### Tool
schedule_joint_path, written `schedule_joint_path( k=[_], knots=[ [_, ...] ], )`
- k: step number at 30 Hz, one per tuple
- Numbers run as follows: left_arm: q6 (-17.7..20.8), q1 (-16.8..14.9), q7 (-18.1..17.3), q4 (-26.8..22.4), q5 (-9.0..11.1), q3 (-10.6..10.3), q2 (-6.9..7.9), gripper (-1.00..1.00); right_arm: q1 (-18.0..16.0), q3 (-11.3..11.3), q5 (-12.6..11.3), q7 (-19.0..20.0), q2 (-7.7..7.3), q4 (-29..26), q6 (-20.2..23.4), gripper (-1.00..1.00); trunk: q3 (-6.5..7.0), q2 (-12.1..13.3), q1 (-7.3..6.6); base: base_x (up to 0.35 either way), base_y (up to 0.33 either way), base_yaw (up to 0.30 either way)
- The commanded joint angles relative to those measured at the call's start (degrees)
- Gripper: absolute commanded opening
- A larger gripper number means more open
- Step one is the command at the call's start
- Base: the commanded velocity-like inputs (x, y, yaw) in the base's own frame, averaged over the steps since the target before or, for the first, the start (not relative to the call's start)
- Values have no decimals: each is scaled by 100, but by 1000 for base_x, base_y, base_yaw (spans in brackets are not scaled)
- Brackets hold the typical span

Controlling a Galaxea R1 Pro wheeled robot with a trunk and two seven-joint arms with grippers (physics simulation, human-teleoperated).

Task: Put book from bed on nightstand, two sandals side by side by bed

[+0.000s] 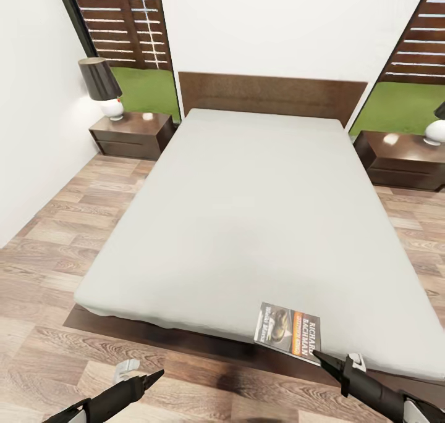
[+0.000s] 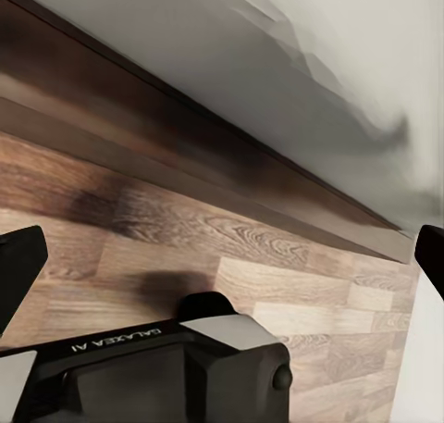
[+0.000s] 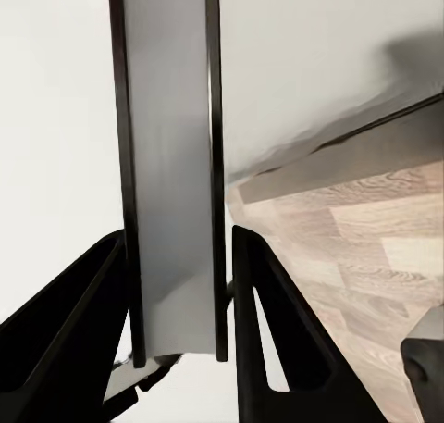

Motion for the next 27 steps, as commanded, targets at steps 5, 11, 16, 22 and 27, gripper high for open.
schedule_joint_path(
  k=[5,11,16,22,27],
  knots=[
    [-34,-4,-12,7,-47,45,-6,100,-3,54,-27,-6,-4,-97,-126,-100,86,199,-110,0,0,0],
    [-34,-4,-11,7,-48,45,-8,100,-3,60,-21,0,-6,-75,-375,-100,194,439,-242,0,0,0],
    [-34,-4,-11,7,-48,45,-8,100,-3,61,-21,-1,-6,-48,-403,-100,284,640,-351,0,0,0],
    [-34,-4,-16,7,-47,45,-8,100,-3,73,122,-15,-4,-28,-445,-100,392,881,-483,0,0,0],
    [-34,-4,-14,7,-47,45,-8,100,-3,66,595,-36,-2,-28,-501,-100,481,1081,-593,0,0,0]
  ],
)
